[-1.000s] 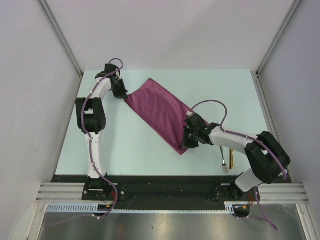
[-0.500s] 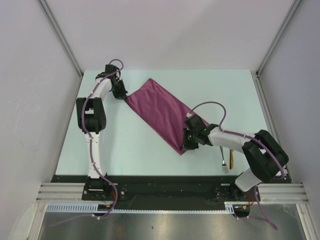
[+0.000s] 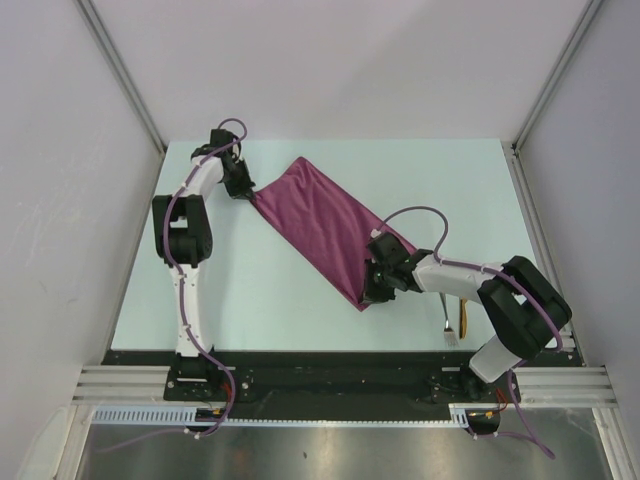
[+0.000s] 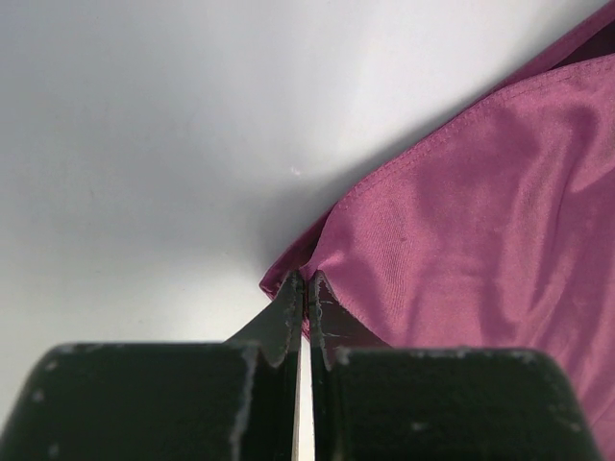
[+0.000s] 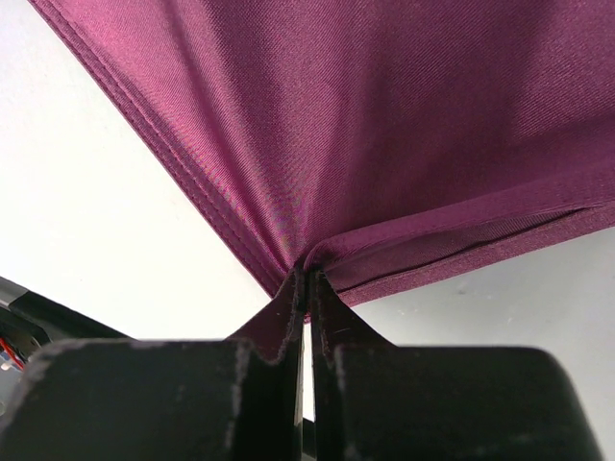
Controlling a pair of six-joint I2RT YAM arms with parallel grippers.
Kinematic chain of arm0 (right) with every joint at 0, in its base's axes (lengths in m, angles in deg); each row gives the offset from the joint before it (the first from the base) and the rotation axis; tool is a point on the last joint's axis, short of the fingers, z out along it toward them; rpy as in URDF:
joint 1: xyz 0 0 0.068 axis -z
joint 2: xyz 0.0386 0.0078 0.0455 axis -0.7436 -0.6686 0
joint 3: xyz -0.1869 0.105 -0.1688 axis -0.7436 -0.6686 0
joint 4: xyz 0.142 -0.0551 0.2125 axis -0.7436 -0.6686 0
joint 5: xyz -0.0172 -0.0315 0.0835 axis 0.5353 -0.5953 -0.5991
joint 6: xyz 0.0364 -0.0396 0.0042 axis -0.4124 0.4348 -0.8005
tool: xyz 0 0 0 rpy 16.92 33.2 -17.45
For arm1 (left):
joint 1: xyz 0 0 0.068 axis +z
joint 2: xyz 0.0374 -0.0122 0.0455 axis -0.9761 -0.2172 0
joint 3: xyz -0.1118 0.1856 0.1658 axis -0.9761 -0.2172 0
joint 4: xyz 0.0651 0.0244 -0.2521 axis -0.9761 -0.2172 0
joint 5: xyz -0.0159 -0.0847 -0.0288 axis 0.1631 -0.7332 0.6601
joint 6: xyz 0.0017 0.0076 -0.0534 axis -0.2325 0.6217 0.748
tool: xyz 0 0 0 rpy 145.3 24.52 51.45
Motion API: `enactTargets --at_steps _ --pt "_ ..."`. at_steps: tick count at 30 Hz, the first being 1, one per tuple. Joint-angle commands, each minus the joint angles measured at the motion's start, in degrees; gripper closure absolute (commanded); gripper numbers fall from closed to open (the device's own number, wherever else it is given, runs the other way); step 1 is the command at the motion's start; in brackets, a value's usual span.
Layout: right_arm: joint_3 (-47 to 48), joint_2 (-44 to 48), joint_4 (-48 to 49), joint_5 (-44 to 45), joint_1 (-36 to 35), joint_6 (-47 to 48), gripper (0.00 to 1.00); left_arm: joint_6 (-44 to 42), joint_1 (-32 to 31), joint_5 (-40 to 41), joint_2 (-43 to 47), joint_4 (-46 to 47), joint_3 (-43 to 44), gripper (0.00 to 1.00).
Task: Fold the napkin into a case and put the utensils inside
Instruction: Fold and flatten the napkin at the center of the board, then smooth out the rectangle-folded napkin at the center of the board.
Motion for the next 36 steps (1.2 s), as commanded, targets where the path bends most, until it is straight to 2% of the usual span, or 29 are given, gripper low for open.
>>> enactTargets --at_steps 1,8,11,14,15,16,17,18,20,23,27,28,31,32,34,35,36 --pt "-0.2 1.4 -0.3 -0.3 -0.6 -0.5 0.97 -1.4 0.4 1.0 0.7 0.2 2.0 0.97" --pt "0.0 -0.6 0.7 -0.8 -0.6 -0.3 0.97 -1.1 0.5 0.5 -0.8 0.5 3.1 0.96" --pt "0.2 -0.5 0.4 -1.0 -0.6 0.0 0.92 -1.0 0.5 0.8 -1.5 0.5 3.6 0.89" --pt "0.9 1.3 -1.9 -0.7 -0.3 1.2 0.70 -1.3 0.4 3.0 -0.6 -1.1 4.5 0.68" --pt "1.4 2.1 -2.9 -0.4 -0.2 1.9 0.60 -1.7 0.4 4.7 0.1 -1.3 4.5 0.50" --pt "2.0 4.6 -4.4 0.0 -0.1 2.8 0.55 -1.9 0.4 5.5 2.1 -1.6 4.8 0.43" --pt "2.3 6.0 -5.2 1.2 0.1 3.2 0.46 -2.1 0.3 6.6 3.2 -2.2 5.2 0.38" --pt "2.5 7.4 -6.0 1.0 0.8 3.6 0.43 -2.6 -0.1 7.5 4.2 -2.5 5.8 0.35" --pt "2.5 10.4 -5.9 0.6 1.9 4.8 0.38 -3.0 -1.0 10.6 7.4 -3.3 5.8 0.31" --pt "2.6 10.6 -6.4 0.1 7.6 6.6 0.36 -3.1 -3.7 11.6 11.6 -0.7 1.1 0.26" --pt "4.8 9.7 -7.6 -1.1 14.2 9.7 0.37 -2.4 -5.2 12.3 11.5 0.0 -1.9 0.29" --pt "5.2 9.7 -8.1 0.0 17.5 9.9 0.36 -2.0 -5.2 9.1 11.6 0.5 -2.4 0.32" --pt "5.6 9.9 -6.7 -1.3 23.7 11.0 0.43 1.6 -5.3 -1.9 11.7 6.6 -7.9 0.50" --pt "5.7 9.7 -4.8 -1.9 24.8 11.3 0.50 4.2 -5.7 -7.1 11.5 10.4 -9.5 0.63" --pt "5.9 7.7 -2.8 -4.5 26.3 11.7 0.56 5.7 -6.6 -9.9 11.2 13.1 -13.1 0.75" --pt "6.5 6.9 -1.6 -5.3 27.5 11.9 0.63 7.0 -7.9 -11.7 11.1 13.9 -13.9 0.82" --pt "6.6 5.2 -0.4 -6.0 28.1 12.1 0.66 7.7 -8.7 -12.7 12.0 15.0 -16.4 0.85"
